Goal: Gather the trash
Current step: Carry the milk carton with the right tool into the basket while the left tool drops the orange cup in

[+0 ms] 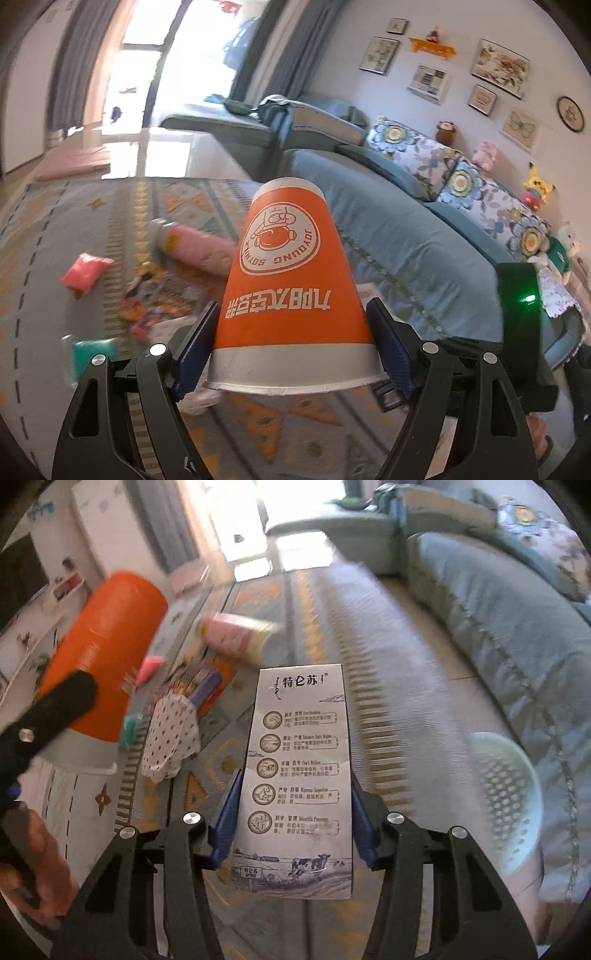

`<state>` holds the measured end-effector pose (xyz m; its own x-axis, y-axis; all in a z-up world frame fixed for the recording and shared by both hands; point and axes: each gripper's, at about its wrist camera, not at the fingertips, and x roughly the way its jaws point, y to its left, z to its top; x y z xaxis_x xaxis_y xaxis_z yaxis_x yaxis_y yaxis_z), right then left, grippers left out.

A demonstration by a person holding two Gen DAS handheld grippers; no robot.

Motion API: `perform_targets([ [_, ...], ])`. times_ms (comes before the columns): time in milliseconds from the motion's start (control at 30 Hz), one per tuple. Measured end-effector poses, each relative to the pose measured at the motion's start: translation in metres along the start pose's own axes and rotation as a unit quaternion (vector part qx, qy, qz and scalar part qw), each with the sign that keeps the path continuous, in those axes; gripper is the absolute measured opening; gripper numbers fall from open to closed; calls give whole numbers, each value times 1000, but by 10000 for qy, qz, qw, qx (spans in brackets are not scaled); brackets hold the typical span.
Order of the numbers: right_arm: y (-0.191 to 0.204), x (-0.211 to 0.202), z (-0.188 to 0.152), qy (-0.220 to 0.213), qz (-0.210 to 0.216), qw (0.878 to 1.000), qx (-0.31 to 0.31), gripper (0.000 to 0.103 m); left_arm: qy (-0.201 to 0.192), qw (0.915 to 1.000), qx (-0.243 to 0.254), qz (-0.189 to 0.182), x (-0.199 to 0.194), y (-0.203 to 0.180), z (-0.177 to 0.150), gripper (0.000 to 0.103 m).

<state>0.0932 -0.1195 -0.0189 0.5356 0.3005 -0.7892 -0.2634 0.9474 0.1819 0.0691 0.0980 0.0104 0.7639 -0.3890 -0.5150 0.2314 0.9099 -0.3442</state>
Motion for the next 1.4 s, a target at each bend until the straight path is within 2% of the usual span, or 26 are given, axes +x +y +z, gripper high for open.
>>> perform_targets([
  [233, -89, -75, -6, -742, -623, 9925, 747, 49, 113, 9974, 468, -538, 40, -78, 3, 77],
  [400, -156, -106, -18, -959, -998, 9831, 1201, 49, 333, 9929, 685, -916, 85, -134, -1, 77],
  [533, -196, -105, -29, -936, -1111, 9770, 1560, 49, 654, 9890, 792, -1065, 125, -162, -11, 77],
  [700, -236, -75, -44, -715, -1118, 9707, 2006, 49, 1145, 9830, 934, -1094, 173, -183, -28, 79],
  [800, -248, -59, -51, -582, -1079, 9681, 2184, 50, 1405, 9772, 1072, -1180, 194, -192, -36, 84],
  [900, -259, -37, -54, -402, -1112, 9649, 2345, 51, 1483, 9753, 1240, -1067, 208, -196, -40, 85],
  [967, -266, -24, -55, -300, -1047, 9643, 2416, 58, 1621, 9741, 1209, -1008, 216, -193, -43, 85],
  [1033, -271, -15, -58, -208, -1076, 9628, 2471, 59, 1671, 9741, 1115, -1041, 219, -185, -44, 85],
  [1233, -268, -13, -65, -247, -1006, 9622, 2519, 59, 1565, 9779, 756, -1162, 208, -157, -40, 85],
  [1400, -235, -36, -51, -630, -908, 9717, 2090, 59, 1247, 9826, 673, -1200, 175, -147, -27, 84],
])
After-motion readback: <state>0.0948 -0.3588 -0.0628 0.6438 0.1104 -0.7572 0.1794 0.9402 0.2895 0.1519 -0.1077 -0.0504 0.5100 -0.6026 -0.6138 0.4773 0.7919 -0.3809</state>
